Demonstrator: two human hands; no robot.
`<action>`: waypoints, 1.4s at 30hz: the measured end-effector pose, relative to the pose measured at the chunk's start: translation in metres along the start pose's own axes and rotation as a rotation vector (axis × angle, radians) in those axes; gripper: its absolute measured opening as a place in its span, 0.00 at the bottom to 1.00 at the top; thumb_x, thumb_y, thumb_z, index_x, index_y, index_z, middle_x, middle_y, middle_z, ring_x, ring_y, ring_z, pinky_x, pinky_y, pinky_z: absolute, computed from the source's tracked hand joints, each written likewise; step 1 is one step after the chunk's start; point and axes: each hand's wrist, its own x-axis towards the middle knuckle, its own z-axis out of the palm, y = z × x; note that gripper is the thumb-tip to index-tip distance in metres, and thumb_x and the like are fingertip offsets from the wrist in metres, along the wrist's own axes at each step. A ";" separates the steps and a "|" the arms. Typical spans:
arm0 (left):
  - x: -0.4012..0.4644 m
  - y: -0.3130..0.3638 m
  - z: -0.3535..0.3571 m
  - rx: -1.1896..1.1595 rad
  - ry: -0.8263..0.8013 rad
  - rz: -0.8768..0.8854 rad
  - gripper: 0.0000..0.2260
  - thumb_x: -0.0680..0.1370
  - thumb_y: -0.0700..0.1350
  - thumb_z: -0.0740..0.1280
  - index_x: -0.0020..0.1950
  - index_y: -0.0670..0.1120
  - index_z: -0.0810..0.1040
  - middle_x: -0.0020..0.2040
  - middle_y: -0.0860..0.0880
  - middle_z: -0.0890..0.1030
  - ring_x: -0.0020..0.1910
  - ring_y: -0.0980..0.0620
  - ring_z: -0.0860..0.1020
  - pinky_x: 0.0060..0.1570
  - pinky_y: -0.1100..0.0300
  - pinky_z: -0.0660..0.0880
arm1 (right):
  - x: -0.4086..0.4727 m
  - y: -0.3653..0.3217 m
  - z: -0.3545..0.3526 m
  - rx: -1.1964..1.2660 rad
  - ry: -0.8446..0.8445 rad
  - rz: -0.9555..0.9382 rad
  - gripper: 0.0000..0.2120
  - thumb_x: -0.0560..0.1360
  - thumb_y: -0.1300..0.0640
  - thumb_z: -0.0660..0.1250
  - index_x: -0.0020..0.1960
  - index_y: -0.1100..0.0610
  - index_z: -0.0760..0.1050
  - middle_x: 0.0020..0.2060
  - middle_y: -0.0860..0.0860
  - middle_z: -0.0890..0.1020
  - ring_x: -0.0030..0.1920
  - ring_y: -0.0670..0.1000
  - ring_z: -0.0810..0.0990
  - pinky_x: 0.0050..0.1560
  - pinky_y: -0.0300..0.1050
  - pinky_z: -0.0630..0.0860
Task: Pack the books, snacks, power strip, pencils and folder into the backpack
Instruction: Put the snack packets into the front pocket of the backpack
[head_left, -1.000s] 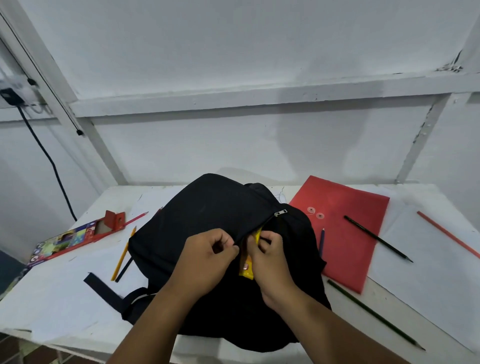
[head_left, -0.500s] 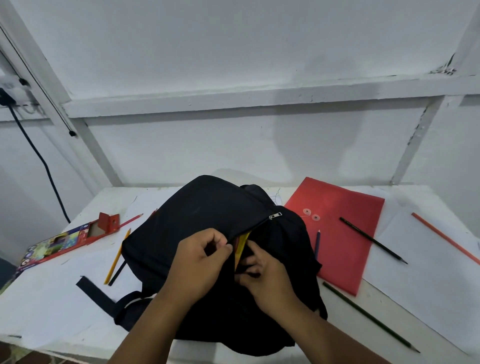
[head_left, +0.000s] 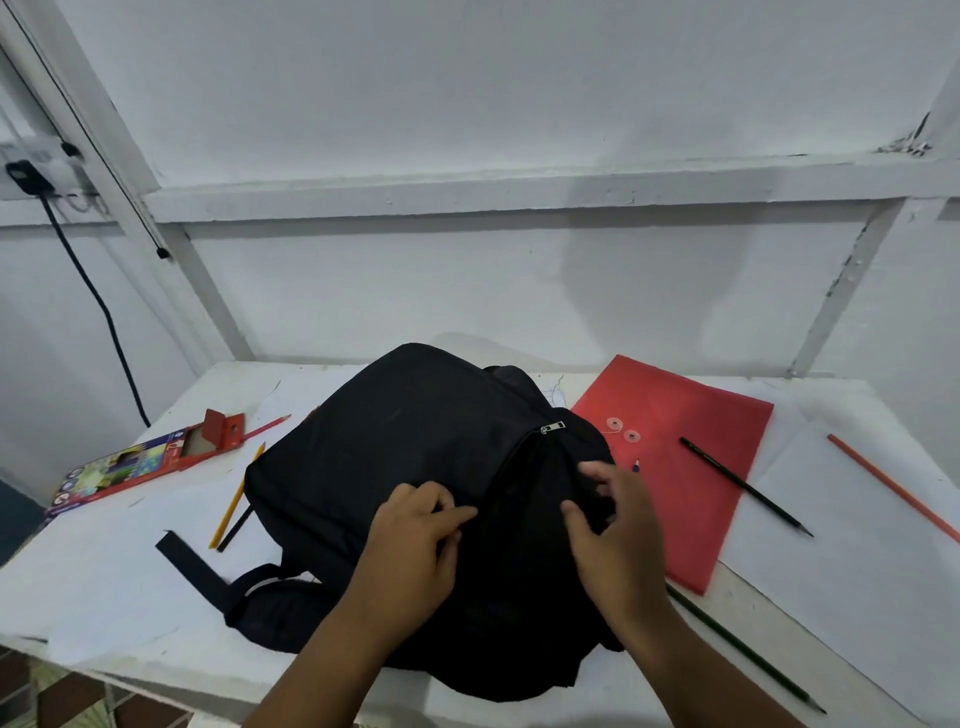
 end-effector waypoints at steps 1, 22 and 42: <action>-0.001 0.003 0.003 0.036 0.020 -0.011 0.16 0.73 0.40 0.74 0.57 0.56 0.84 0.48 0.61 0.73 0.47 0.57 0.69 0.48 0.60 0.70 | 0.001 0.004 -0.005 -0.011 0.043 0.055 0.22 0.71 0.61 0.75 0.61 0.47 0.74 0.57 0.42 0.75 0.60 0.44 0.73 0.61 0.42 0.72; -0.031 0.027 -0.050 -0.124 -0.135 -0.080 0.55 0.56 0.82 0.63 0.78 0.67 0.47 0.70 0.82 0.40 0.72 0.75 0.34 0.74 0.47 0.45 | 0.093 -0.096 0.023 0.541 -0.462 0.709 0.05 0.79 0.60 0.64 0.54 0.58 0.73 0.48 0.56 0.82 0.48 0.56 0.82 0.40 0.45 0.76; 0.015 -0.005 -0.081 -0.342 0.504 -0.259 0.19 0.80 0.38 0.67 0.70 0.49 0.76 0.62 0.55 0.81 0.64 0.64 0.75 0.66 0.68 0.69 | 0.034 -0.007 0.047 0.096 -0.051 -0.109 0.15 0.76 0.62 0.68 0.62 0.57 0.71 0.57 0.49 0.72 0.59 0.52 0.73 0.59 0.47 0.72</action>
